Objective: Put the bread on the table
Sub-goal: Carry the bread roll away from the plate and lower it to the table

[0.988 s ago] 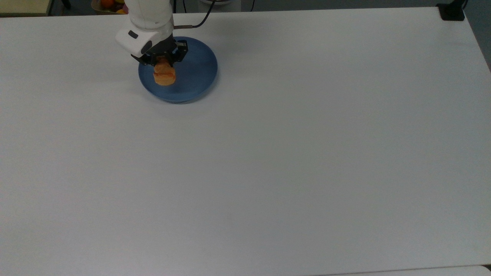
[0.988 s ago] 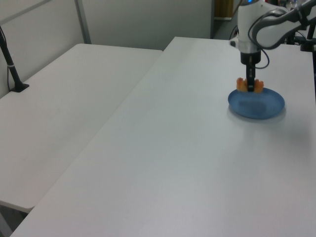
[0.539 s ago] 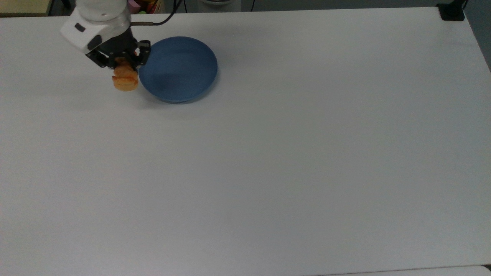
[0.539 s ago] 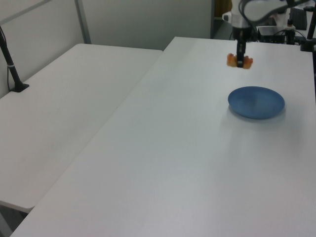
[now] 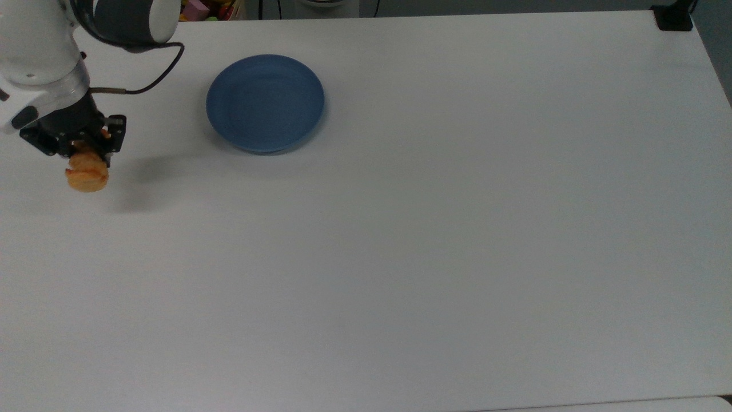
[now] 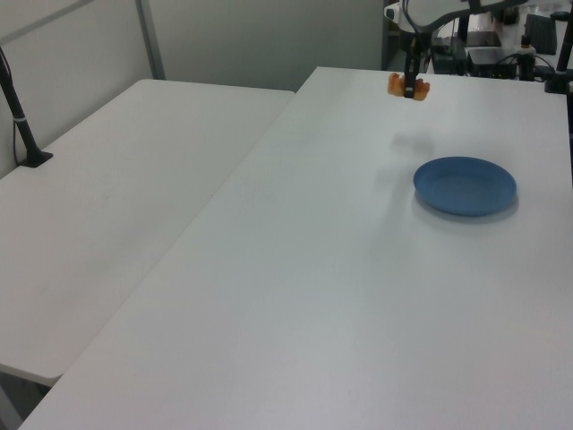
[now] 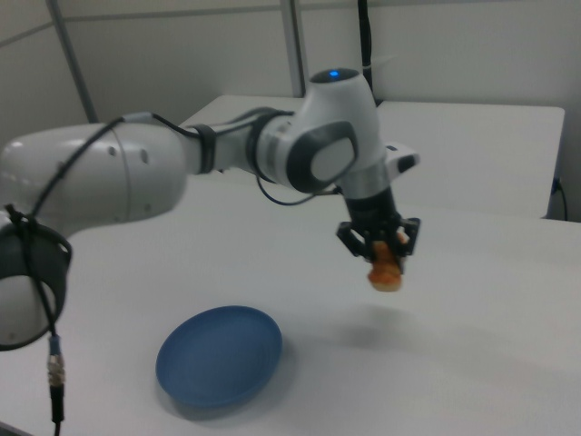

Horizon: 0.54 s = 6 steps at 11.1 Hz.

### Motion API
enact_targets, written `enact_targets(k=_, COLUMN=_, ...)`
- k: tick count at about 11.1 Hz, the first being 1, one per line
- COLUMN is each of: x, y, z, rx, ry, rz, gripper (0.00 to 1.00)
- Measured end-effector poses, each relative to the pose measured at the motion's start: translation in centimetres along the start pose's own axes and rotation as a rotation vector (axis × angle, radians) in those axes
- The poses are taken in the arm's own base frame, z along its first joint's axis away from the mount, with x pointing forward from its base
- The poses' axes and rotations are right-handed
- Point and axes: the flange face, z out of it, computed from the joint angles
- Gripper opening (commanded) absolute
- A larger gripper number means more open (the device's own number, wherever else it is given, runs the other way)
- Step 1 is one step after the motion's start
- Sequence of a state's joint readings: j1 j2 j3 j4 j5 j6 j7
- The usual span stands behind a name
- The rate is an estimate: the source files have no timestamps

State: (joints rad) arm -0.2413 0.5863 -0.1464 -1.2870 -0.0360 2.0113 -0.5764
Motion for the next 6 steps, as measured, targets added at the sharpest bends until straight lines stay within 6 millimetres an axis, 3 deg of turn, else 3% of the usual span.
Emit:
enact_targets(k=4, x=0.4, y=5.9, z=6.6, rx=-0.088, ry=0.22, rz=0.067, gripper=0.39)
enact_targets(k=6, x=0.2, y=7.8, z=9.5, rx=-0.127, ry=0.308, rz=0.105, gripper=0.39)
